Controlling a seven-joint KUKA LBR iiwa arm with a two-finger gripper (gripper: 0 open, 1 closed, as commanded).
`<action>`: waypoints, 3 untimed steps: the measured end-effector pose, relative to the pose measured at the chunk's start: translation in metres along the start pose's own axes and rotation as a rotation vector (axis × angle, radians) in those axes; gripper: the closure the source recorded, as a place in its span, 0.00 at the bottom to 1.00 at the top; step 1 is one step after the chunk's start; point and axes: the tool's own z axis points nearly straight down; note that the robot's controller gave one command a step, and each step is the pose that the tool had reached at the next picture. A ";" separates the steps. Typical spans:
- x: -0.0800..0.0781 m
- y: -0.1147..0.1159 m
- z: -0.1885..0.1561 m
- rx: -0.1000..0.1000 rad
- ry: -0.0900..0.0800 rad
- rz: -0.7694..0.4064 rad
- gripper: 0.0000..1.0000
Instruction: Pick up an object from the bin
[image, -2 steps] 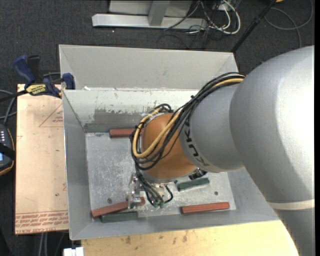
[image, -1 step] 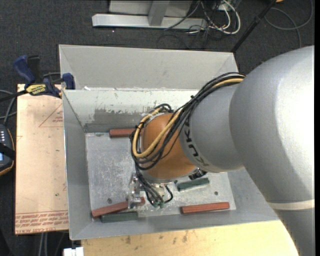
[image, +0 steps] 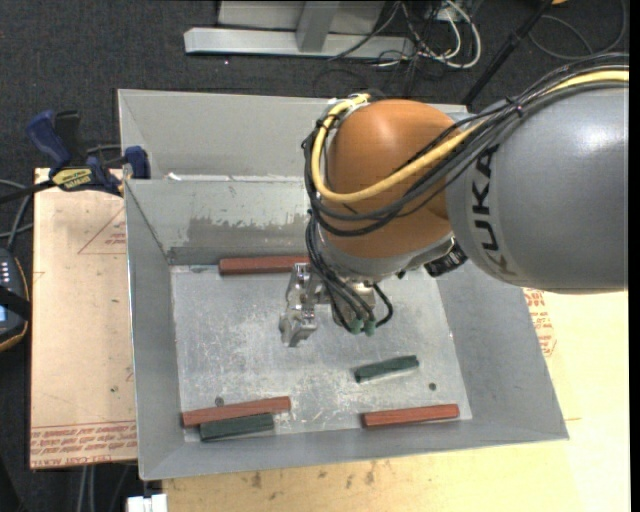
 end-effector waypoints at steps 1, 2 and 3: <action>0.002 -0.001 0.005 0.003 0.009 0.000 0.00; 0.002 -0.001 0.005 0.003 0.009 0.000 0.00; 0.002 0.003 0.057 0.001 0.005 -0.023 0.00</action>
Offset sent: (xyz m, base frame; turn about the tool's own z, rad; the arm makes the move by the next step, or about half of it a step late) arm 0.0000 0.0000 0.0000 0.0000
